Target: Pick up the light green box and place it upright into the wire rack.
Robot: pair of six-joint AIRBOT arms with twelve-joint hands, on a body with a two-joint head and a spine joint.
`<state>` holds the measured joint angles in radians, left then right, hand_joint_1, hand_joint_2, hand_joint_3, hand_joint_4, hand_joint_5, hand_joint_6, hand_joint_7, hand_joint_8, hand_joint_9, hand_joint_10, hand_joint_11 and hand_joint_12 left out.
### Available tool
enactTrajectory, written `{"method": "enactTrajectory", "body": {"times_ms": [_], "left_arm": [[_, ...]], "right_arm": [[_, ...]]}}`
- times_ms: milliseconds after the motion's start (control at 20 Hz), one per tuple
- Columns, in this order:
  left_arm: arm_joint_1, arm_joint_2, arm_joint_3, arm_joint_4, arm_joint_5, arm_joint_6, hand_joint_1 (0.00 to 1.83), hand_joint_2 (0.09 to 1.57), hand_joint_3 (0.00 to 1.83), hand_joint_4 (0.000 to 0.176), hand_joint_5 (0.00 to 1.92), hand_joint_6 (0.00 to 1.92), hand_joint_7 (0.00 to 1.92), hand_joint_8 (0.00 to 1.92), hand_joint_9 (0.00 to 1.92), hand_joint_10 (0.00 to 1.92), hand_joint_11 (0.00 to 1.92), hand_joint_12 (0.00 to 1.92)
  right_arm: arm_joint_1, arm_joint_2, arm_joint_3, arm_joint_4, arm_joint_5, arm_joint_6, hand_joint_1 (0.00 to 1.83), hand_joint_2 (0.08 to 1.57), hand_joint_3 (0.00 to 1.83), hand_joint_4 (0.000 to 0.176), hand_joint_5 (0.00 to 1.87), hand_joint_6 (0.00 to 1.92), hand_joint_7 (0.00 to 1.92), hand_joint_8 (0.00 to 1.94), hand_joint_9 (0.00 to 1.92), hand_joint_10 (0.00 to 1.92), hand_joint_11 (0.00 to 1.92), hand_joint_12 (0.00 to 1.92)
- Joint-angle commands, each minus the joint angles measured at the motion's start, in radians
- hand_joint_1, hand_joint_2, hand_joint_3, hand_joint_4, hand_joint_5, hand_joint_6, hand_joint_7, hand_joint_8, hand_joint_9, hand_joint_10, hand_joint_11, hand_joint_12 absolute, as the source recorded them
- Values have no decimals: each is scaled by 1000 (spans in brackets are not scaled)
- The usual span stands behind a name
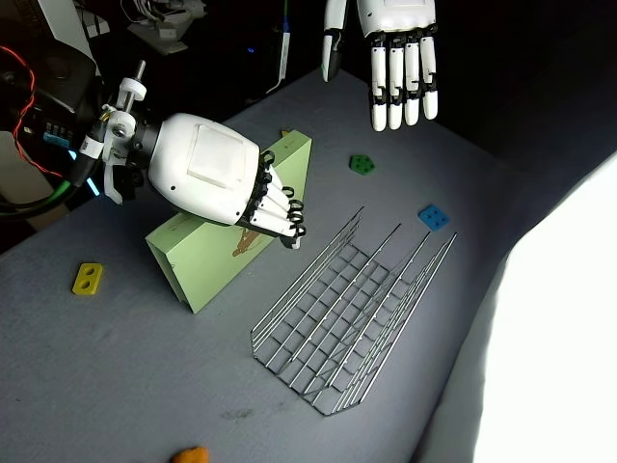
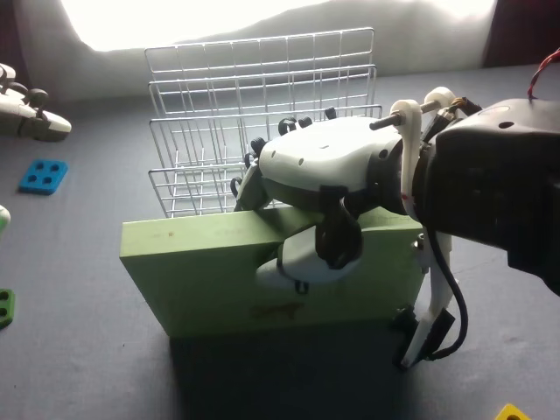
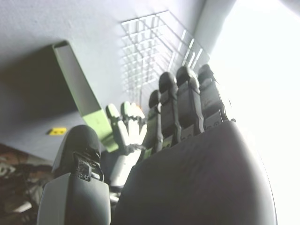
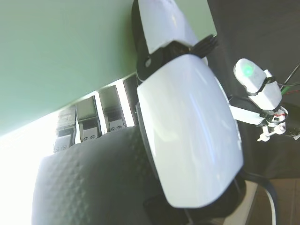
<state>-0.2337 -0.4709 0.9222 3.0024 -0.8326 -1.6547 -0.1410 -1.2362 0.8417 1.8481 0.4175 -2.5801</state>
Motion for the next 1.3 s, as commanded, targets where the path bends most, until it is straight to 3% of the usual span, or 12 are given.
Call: {"method": "enactTrajectory", "body": {"times_ms": [0,400,450,500,550,600,650,750,800,850,950,1250], "left_arm": [[-10,-2,-1,10,86,1,295,1286,1,20,150,1,258,2,150,10,0,0],[-10,-2,-2,10,86,1,295,1286,1,20,150,1,258,2,151,9,0,0],[-10,-2,-2,10,86,1,294,1278,0,36,164,6,272,7,170,16,28,13],[-10,-2,-2,10,86,1,296,1275,0,40,167,7,276,8,175,17,34,19],[-10,-2,-2,10,86,1,329,1269,1,49,179,5,251,1,181,9,6,262],[-10,-2,-2,10,86,1,334,1265,0,52,183,4,245,0,191,9,0,361],[-10,-2,-2,10,86,1,185,1258,0,26,194,5,251,1,192,6,0,326],[-10,-2,-3,10,86,1,119,1224,0,21,219,9,240,0,154,1,0,228],[-9,-2,-4,10,86,1,123,1228,0,27,229,8,207,3,143,1,0,157],[-9,-2,-4,10,86,1,119,1232,0,29,231,6,199,1,143,2,0,180],[-9,-2,-4,10,86,1,119,1233,1,35,225,7,196,3,147,4,0,159],[-8,-2,-5,10,86,1,107,1231,0,36,245,3,204,2,154,5,0,225]], "right_arm": [[17,7,-1,-33,-25,12,913,1111,0,0,723,114,479,6,381,32,0,845],[37,30,-9,-32,-35,25,913,1111,0,0,727,106,480,4,382,29,0,846],[31,29,-9,-32,-35,25,885,1061,0,0,394,20,327,0,275,5,0,609],[25,28,-9,-32,-35,25,878,1050,0,0,319,8,293,1,249,2,0,519],[23,28,-9,-32,-35,24,989,993,0,0,205,1,213,0,170,0,0,359],[21,27,-9,-32,-35,23,970,998,0,0,157,0,173,0,133,0,0,289],[20,27,-9,-33,-35,22,748,1063,9,3,31,0,34,0,45,0,0,57],[16,27,-9,-33,-35,20,728,994,0,2,0,0,6,2,1,0,0,1],[15,26,-9,-33,-35,19,1132,1102,0,0,757,714,792,925,697,750,439,1091],[15,26,-9,-33,-35,19,1201,1152,0,0,834,978,909,1191,775,1084,474,1485],[15,26,-9,-33,-35,19,1227,1159,0,0,886,976,923,1300,762,1273,490,1618],[34,30,-9,-33,-35,20,1210,1175,0,0,858,1044,892,1328,719,1288,447,1624]]}}
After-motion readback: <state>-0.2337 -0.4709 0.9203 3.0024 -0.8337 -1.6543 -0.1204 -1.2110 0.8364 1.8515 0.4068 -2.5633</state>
